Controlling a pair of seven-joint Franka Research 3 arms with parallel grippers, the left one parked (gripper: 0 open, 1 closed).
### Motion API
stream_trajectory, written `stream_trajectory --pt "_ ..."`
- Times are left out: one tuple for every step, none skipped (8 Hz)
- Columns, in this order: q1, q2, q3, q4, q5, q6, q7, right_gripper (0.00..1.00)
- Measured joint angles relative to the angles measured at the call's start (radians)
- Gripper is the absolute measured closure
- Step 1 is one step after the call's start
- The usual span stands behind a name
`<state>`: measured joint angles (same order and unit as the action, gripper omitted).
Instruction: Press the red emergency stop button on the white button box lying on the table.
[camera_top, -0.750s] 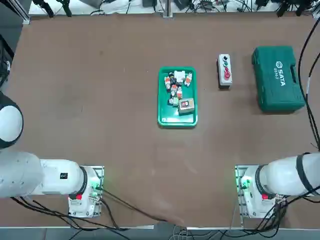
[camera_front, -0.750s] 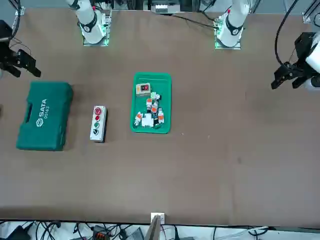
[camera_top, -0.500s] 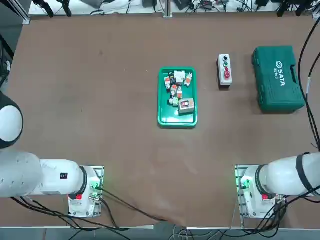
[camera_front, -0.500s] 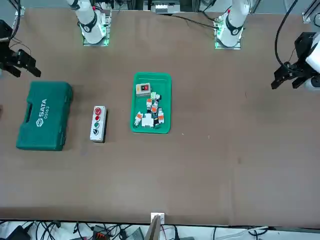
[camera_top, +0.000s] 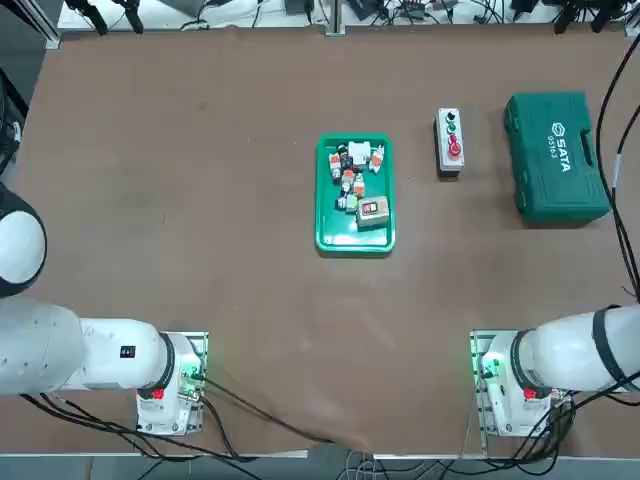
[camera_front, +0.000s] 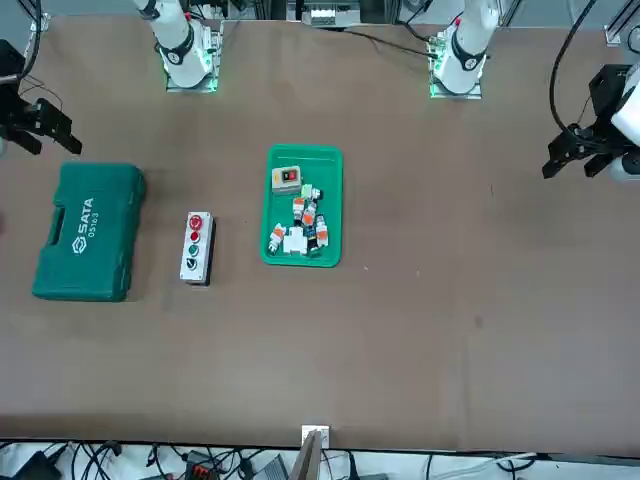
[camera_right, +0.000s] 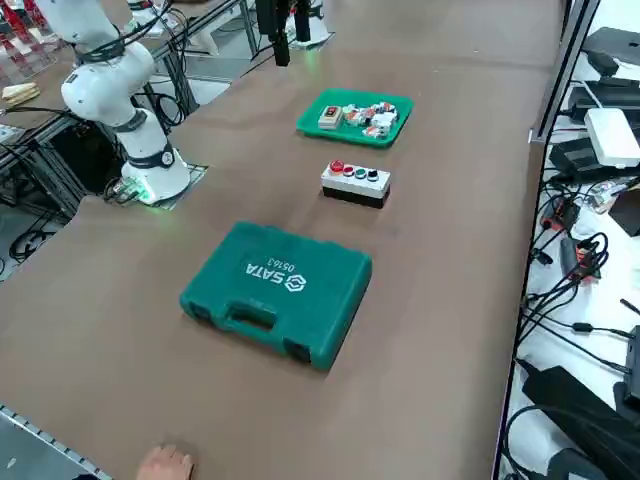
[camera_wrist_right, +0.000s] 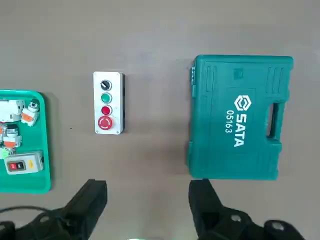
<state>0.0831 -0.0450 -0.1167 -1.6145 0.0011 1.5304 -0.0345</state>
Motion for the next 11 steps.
stream_trajectory --pt "0.000 0.000 0.001 0.000 0.000 -0.002 0.000 0.00" --pt "0.000 0.000 0.001 0.000 0.000 -0.007 -0.001 0.00" --pt "0.000 0.001 0.003 -0.001 0.000 -0.014 -0.001 0.00" --pt "0.001 0.006 0.007 -0.001 0.000 -0.016 -0.001 0.00" --pt "0.002 0.013 0.009 -0.001 0.000 -0.017 -0.001 0.00" --pt "0.002 0.020 0.009 -0.001 0.000 -0.017 0.000 0.00" --pt "0.002 0.025 0.010 -0.001 0.001 -0.016 0.000 0.04" --pt "0.002 0.027 0.010 -0.001 0.001 -0.016 0.000 0.15" --pt "0.002 0.029 0.011 -0.001 0.001 -0.017 0.000 0.24" --pt "0.001 0.032 0.010 -0.001 0.001 -0.025 0.000 0.44" --pt "0.000 0.038 0.010 -0.001 0.001 -0.034 0.000 0.68"
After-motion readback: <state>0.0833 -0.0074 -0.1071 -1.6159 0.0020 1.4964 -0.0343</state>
